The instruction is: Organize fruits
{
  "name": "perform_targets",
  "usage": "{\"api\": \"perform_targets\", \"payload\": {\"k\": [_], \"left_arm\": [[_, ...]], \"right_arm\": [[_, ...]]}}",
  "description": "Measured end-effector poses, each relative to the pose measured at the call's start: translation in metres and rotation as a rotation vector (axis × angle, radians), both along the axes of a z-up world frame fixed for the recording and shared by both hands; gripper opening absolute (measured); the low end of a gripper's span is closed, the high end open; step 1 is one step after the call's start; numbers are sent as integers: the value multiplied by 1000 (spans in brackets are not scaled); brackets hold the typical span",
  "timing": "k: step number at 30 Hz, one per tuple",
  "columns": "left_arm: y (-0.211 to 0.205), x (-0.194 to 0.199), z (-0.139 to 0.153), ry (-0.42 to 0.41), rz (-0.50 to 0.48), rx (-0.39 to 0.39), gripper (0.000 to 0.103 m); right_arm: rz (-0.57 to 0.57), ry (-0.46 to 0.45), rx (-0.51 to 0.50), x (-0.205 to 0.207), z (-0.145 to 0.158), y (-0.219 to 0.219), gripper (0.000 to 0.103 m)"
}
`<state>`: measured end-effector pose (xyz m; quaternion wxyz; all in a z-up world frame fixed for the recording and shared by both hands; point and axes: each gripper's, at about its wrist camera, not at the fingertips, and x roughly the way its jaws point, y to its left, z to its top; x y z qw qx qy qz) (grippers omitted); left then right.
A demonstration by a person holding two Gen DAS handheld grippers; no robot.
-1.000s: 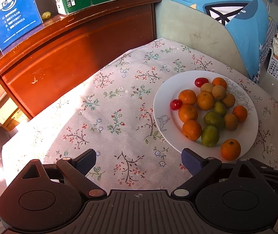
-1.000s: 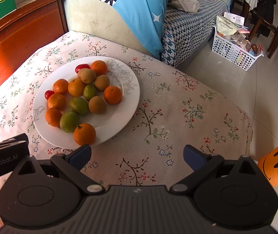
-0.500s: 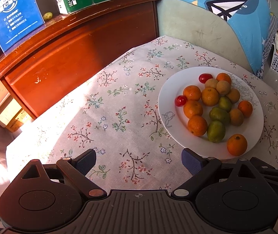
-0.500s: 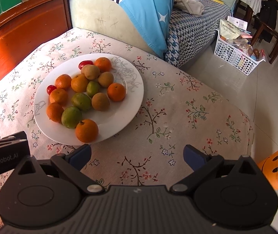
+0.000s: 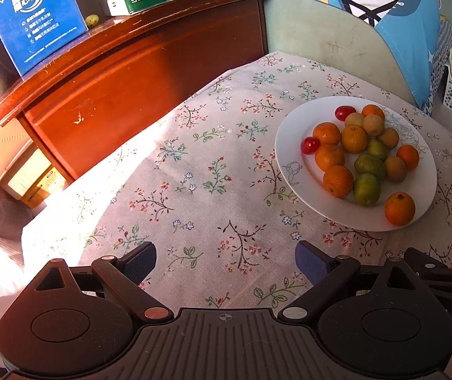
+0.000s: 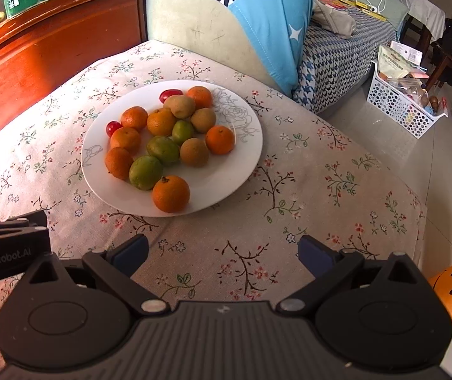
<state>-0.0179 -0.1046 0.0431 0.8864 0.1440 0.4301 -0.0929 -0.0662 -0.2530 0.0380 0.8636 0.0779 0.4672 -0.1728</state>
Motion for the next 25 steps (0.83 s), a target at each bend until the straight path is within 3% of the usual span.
{"api": "perform_targets", "payload": {"k": [18,25], "left_arm": [[54,-30,-6,9,34,-32,96],[69,-28,-10,19,60,-35,96]], "right_arm": [[28,-109,110,-55,-29,46,100],[53,-133,17,-56,-42,70,102]]}}
